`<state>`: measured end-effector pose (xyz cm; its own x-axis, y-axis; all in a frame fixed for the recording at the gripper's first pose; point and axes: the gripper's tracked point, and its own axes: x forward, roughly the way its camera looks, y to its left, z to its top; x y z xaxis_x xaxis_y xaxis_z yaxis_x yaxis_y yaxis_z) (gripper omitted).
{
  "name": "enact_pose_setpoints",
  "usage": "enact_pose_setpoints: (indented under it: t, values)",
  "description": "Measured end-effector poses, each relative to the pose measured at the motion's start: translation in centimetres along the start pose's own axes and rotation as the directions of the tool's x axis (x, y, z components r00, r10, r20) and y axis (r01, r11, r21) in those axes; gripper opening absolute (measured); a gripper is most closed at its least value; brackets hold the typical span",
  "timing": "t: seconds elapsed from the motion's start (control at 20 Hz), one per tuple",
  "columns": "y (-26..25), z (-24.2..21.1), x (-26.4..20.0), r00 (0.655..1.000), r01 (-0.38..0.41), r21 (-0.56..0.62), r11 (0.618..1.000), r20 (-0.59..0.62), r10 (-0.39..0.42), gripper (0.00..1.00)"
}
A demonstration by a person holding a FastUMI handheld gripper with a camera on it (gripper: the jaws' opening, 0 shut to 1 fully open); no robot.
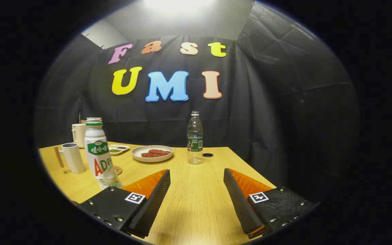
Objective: Take the bottle from table, then pour the juice into the cup, finally place the bottle on the coaster
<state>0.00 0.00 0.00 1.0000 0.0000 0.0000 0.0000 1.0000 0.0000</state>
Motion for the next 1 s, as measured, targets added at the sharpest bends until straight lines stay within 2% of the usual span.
enact_pose_setpoints:
  t: [0.15,0.35,0.65,1.0]
  values:
    - [-0.9,1.9,2.2,0.997,0.049,-0.009,0.999,0.057,-0.048,0.95]
    - [1.2,5.7,1.1,0.993,0.033,0.000,0.999,0.114,-0.033,0.95]
    - [7.1,8.7,-3.2,0.989,-0.093,0.036,0.995,0.121,0.088,0.95]
    - [14.7,6.4,-5.2,0.969,-0.236,-0.009,0.972,0.076,0.236,0.96]
